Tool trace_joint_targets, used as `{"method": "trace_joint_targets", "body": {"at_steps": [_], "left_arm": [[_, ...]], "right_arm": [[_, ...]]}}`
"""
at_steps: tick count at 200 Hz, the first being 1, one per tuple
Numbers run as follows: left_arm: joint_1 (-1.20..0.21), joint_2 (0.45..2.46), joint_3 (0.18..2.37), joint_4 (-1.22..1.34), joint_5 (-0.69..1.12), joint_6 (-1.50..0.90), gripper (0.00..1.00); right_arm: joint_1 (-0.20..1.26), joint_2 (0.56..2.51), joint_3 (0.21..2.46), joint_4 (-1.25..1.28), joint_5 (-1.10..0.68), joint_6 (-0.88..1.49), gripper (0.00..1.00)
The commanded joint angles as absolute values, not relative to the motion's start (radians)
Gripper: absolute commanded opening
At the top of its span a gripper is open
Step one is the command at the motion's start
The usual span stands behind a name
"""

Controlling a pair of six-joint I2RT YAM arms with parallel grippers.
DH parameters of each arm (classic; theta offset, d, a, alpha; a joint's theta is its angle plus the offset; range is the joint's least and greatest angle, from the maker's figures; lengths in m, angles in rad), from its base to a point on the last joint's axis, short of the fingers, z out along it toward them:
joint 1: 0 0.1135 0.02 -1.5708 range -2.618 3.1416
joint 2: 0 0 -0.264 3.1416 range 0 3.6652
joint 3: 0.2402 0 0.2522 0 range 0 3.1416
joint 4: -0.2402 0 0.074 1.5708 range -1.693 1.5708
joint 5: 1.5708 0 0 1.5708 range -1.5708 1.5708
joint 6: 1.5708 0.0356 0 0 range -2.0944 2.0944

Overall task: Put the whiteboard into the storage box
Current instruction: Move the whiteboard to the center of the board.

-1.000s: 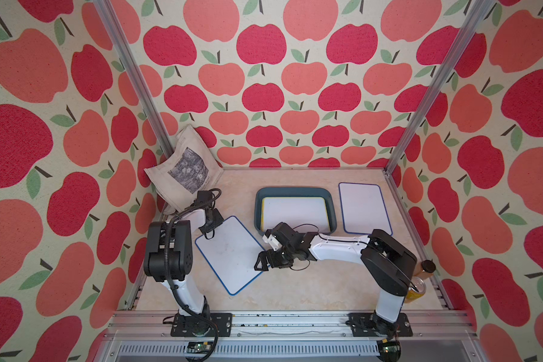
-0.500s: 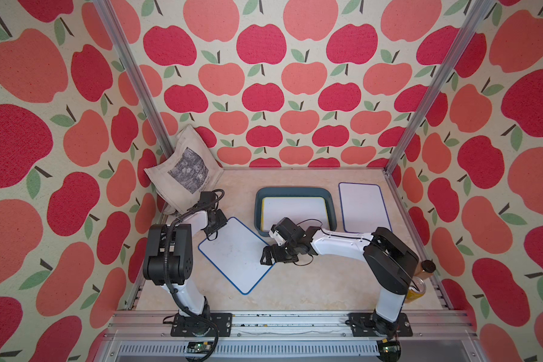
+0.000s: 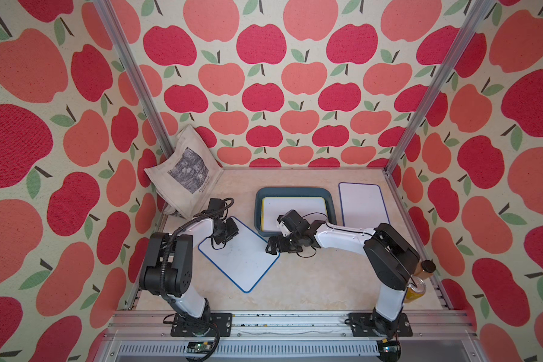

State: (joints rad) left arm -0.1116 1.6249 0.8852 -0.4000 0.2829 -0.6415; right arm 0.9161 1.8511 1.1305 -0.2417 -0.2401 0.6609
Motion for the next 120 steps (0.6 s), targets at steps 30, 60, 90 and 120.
{"method": "trace_joint_targets", "body": {"at_steps": [30,60,90,120], "left_arm": [[-0.031,1.553,0.908,-0.538,0.185,-0.611,0.36],[0.014,1.572,0.95,-0.55,0.149,-0.586,0.36],[0.039,1.609,0.99,-0.556,0.118,-0.563,0.36],[0.074,1.644,1.02,-0.555,0.103,-0.549,0.36]], "right_arm": [[0.981,1.76,1.048,-0.327,-0.156,0.661,0.99],[1.055,1.75,1.049,-0.319,-0.164,0.669,0.99],[1.086,1.786,1.043,-0.247,-0.226,0.703,0.99],[1.105,1.815,1.045,-0.192,-0.275,0.726,0.99]]}}
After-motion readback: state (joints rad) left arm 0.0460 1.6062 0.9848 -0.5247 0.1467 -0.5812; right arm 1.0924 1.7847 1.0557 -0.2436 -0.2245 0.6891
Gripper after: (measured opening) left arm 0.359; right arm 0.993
